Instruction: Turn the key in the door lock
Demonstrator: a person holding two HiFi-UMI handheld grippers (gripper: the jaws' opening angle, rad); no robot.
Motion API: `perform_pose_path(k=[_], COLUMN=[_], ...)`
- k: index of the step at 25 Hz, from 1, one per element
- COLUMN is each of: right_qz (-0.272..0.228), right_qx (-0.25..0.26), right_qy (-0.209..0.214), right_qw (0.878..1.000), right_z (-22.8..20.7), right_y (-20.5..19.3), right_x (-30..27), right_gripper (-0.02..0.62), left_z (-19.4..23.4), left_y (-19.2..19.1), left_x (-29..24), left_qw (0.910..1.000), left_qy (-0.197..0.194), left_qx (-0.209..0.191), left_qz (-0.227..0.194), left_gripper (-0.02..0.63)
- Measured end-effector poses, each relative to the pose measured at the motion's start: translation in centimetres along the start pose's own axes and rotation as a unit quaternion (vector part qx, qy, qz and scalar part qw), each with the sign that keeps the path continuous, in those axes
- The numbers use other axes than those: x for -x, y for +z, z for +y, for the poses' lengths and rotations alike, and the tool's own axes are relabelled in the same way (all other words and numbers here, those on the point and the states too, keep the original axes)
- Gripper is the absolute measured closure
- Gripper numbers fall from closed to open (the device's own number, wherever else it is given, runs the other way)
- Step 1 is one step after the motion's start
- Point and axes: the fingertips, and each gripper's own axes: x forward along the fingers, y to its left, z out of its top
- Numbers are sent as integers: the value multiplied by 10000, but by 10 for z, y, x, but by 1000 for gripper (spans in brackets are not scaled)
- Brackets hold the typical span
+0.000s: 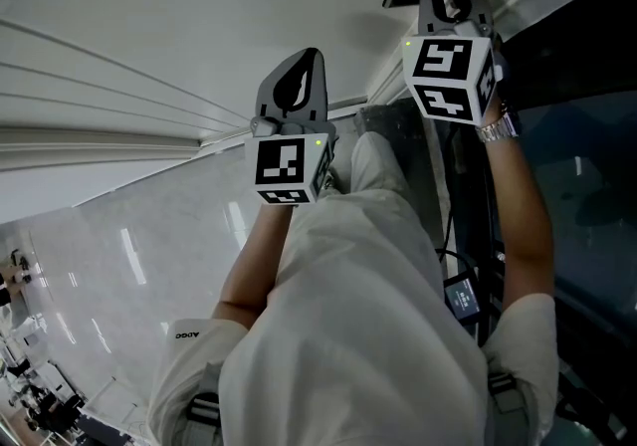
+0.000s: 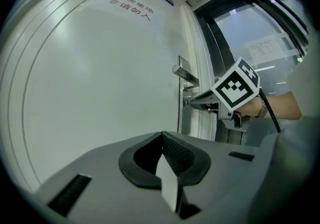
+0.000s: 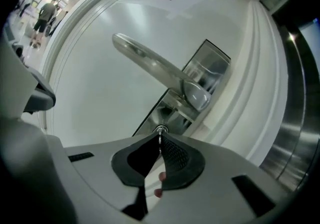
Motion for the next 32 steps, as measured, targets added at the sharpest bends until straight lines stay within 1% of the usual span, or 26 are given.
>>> perform_pose_path(k=[2, 4, 7, 9, 10, 11, 12, 14, 17, 18, 21, 27, 31, 32], right_qz=[-29, -62, -66, -74, -82, -93, -107, -114, -142, -162, -230, -278, -357, -366], right_qx=[-429, -896, -1654, -2097, -2393, -2762, -3185, -4018, -4985, -5275, -6102, -7232, -7771, -7915], right_qy=[-1, 87, 286, 417, 517, 647, 797, 1076, 1349, 1418, 1592, 1723, 1861, 1896], right_qw=[9991, 9959, 9858, 9769, 9695, 9589, 9445, 9093, 8562, 8375, 7757, 6682, 6002, 5798], right_z=[-1, -1, -3, -5, -5, -6, -7, -9, -12, -12, -13, -13, -10, -9], right_y=[0, 0, -1, -3, -4, -4, -5, -6, -8, -8, -8, -13, -16, -16], right_x=[-1, -1, -2, -1, -1, -1, -2, -2, -1, -1, -1, -2, -4, -4], right_gripper=[584, 584, 584, 584, 584, 584, 584, 584, 584, 584, 584, 584, 584, 584], left_z=[1, 1, 3, 3, 3, 4, 5, 6, 6, 6, 6, 8, 12, 12], left_y=[-2, -3, -2, -2, -2, -2, -2, -2, 0, 0, 0, 0, -3, -3], left_x=[0, 0, 0, 1, 1, 1, 1, 1, 2, 2, 1, 3, 4, 4], left_qw=[10000, 10000, 10000, 10000, 10000, 10000, 10000, 9999, 9999, 9999, 9999, 9999, 9998, 9998], left_qy=[8, 14, 48, 64, 68, 72, 76, 90, 109, 108, 105, 137, 159, 159], left_qx=[6, 7, 27, 33, 32, 32, 33, 36, 35, 30, 14, 64, 93, 93], left_qz=[19, 30, 27, 27, 29, 30, 33, 39, 35, 35, 44, 51, 38, 38], left_gripper=[598, 598, 598, 598, 598, 598, 598, 598, 598, 598, 598, 598, 598, 598])
